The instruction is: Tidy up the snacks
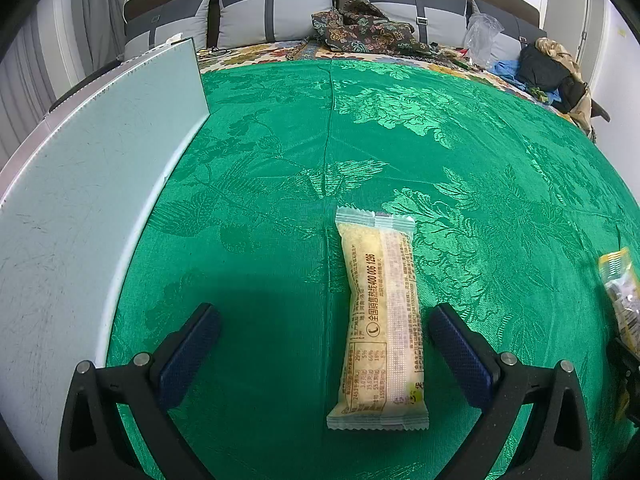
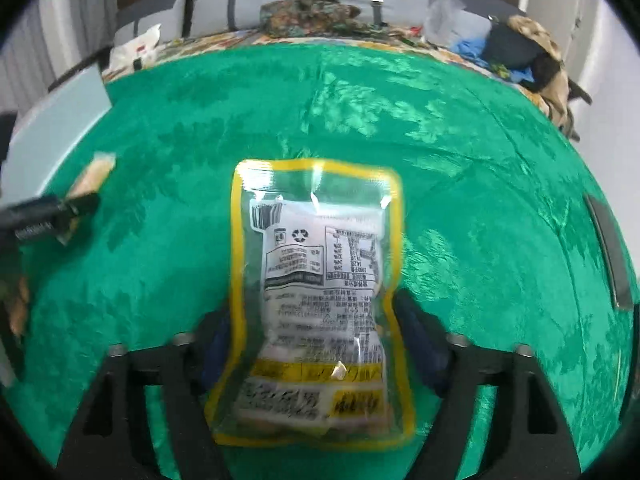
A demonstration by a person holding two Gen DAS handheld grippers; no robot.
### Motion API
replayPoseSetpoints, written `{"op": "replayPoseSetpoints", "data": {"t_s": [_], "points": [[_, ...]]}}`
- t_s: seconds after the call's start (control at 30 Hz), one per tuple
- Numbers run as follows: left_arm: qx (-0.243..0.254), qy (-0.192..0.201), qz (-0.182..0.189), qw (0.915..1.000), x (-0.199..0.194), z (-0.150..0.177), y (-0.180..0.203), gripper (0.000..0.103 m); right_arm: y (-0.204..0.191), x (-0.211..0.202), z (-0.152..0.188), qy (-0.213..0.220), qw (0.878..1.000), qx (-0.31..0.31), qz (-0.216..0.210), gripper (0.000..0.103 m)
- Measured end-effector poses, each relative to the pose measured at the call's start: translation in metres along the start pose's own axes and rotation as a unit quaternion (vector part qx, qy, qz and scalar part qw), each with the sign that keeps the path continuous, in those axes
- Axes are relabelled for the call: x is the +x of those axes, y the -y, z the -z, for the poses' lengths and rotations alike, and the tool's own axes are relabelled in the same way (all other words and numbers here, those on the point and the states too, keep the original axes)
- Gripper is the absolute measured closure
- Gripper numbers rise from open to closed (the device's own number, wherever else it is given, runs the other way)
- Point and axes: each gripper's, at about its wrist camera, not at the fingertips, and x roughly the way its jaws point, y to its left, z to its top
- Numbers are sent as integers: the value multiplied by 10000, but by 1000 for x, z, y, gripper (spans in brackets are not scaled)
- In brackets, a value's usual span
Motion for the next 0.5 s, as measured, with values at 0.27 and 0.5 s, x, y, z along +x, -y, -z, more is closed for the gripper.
{"op": "replayPoseSetpoints", "data": {"t_s": [0.27,0.5], "points": [[-1,2,0,10000,0,0,0,0,-1,6,2,133,9999,46,5,16],[-1,3,1,10000,0,0,0,0,0,6,2,133,9999,45,4,16]]}}
